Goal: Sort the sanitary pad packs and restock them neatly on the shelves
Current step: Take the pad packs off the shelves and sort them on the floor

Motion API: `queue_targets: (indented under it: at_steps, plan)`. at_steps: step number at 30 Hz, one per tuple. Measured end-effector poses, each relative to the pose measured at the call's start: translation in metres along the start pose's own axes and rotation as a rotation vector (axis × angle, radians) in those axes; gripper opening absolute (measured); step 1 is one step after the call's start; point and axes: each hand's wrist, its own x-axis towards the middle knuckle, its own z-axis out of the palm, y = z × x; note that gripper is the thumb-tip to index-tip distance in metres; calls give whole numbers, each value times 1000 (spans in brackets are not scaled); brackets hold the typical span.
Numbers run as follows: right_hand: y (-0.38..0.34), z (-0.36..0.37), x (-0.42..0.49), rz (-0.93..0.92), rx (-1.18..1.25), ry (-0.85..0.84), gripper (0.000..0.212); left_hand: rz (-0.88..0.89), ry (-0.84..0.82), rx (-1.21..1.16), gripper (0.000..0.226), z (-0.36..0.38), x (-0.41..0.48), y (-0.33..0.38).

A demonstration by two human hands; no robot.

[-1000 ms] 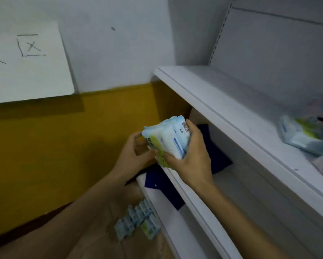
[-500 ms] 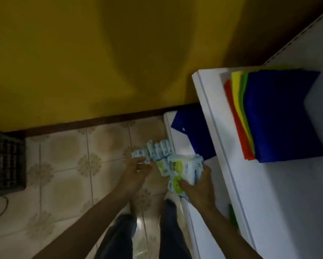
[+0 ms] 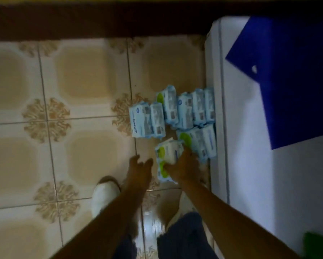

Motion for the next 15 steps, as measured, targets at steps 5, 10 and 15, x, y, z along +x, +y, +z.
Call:
queue_targets:
  at_steps: [5,10,15]
  plan:
    - [2,25,41,-77,-117,136,98,752,200,846,97,-11,69,44]
    - [16,46,29,-117,122,409,100,1021,136,963,83,24,110,129]
    - [26,45,25,-269,89,445,107,736,-294,1133,75,60,125,168]
